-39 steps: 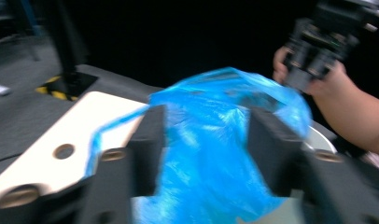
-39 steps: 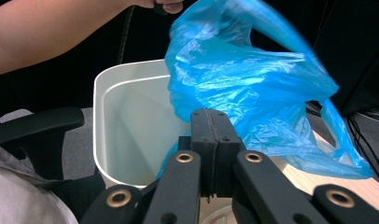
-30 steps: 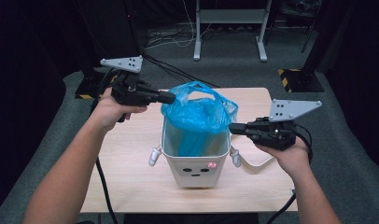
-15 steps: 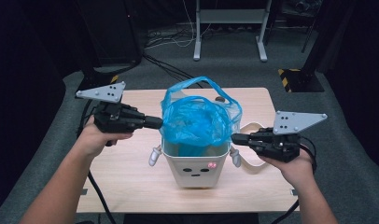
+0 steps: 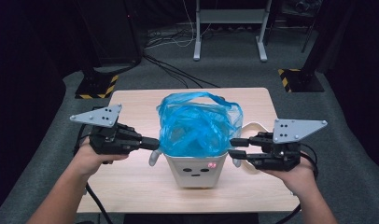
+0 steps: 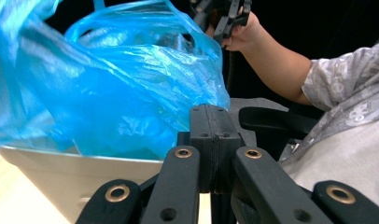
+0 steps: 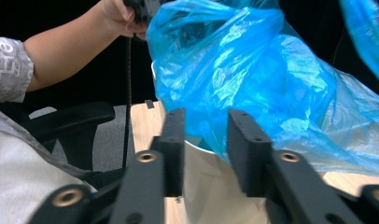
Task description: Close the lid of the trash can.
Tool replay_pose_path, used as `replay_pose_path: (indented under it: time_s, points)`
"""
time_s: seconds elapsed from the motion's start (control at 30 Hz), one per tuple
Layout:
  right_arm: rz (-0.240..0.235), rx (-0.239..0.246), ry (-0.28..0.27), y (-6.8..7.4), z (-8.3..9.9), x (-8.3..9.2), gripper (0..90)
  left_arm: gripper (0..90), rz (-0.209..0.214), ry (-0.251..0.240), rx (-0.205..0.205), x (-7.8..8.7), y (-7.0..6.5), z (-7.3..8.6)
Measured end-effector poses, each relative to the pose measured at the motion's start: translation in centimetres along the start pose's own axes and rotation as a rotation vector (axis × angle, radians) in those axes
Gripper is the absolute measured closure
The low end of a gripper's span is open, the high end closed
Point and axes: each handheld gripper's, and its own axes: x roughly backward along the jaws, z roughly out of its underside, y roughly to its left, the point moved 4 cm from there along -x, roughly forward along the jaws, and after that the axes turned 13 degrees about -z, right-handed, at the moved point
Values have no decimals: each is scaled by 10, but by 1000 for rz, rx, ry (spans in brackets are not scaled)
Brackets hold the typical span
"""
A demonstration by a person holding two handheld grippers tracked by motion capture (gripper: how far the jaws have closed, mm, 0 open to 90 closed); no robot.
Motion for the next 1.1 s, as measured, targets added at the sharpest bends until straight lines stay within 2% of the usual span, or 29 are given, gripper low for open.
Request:
replay_pose_path:
  time_s: [0.2,0.4,0.57,0.63,0.77,0.87,0.97,1.1]
  points:
    - [4,-9,-23,-2,-19,3,531,892,17,-1,3,-3,-2,3]
    - [-7,-33,16,-17,-34,-13,497,892,19,-8,-1,-3,-2,3]
    - [-26,-27,21,-19,-41,-21,506,892,12,-7,-2,-1,-2,3]
    - [-36,-22,29,-18,-43,-23,555,892,10,-6,-4,-1,-1,3]
    - [-44,2,66,-13,-45,-26,742,892,10,-8,-5,0,-2,3]
    - [-57,13,64,-9,-43,-24,858,892,15,-6,-3,0,-4,5]
    - [-64,20,68,-5,-39,-22,887,892,17,-5,1,0,-4,8]
    - [-87,22,72,7,-19,-18,893,892,23,-3,22,-1,-5,21]
